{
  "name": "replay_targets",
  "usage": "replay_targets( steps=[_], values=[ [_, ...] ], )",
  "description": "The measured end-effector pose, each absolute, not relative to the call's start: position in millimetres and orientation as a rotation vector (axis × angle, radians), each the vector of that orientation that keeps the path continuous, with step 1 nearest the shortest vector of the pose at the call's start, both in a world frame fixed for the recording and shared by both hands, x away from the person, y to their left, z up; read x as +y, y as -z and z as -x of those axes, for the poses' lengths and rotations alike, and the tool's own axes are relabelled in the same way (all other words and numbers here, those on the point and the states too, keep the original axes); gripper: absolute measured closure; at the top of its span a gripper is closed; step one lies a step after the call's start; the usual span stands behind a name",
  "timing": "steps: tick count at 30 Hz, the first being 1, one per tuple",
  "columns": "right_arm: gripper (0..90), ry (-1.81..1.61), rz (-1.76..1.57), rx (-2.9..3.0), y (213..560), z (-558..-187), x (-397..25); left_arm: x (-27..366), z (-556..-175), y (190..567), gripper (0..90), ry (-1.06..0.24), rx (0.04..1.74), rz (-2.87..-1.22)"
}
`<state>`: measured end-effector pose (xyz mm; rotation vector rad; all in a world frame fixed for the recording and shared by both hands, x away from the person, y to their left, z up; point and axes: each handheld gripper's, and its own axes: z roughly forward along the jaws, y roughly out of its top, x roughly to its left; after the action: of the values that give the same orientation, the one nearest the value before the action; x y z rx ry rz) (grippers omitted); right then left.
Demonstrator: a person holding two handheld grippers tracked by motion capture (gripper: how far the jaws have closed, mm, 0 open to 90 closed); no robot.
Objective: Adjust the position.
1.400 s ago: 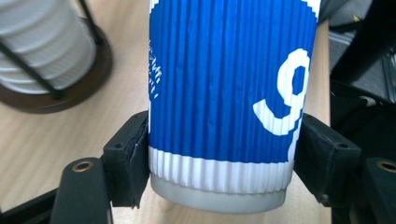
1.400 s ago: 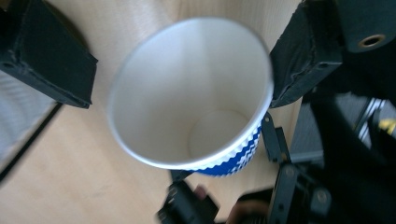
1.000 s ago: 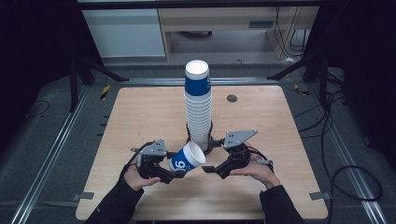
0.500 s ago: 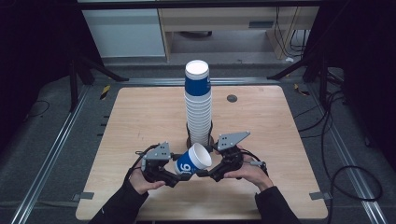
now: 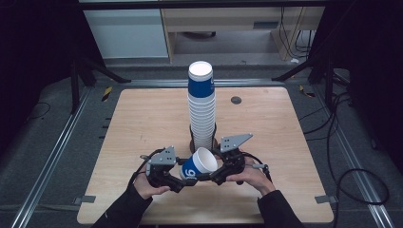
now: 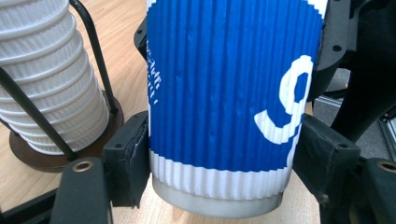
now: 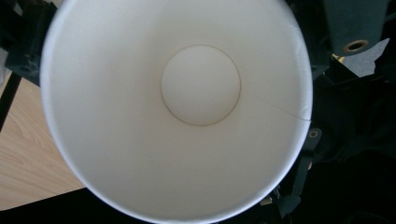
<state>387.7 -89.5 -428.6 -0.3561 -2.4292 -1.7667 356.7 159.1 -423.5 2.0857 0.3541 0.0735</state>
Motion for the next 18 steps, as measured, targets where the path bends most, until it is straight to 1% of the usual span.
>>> replay_targets(
  steps=[2,4,9,14,18],
  values=[
    [15.3,1.764,0.354,-2.424,429.4,-387.9,-89.2,158.2,-356.7,424.2,27.0,-0.071,0.349,-2.093],
    [18.4,1.756,0.345,-2.409,430.5,-387.8,-88.4,157.3,-356.3,424.9,27.0,-0.073,0.346,-2.099],
    [20.3,1.755,0.323,-2.411,430.8,-386.8,-87.8,157.3,-356.5,425.5,26.8,-0.074,0.344,-2.099],
    [20.7,1.778,0.315,-2.437,427.8,-385.0,-88.1,159.3,-357.2,424.0,24.9,-0.078,0.361,-2.1],
    [20.8,1.822,0.337,-2.445,420.9,-385.7,-96.6,163.1,-359.6,424.1,22.8,-0.08,0.384,-2.101]
  ],
)
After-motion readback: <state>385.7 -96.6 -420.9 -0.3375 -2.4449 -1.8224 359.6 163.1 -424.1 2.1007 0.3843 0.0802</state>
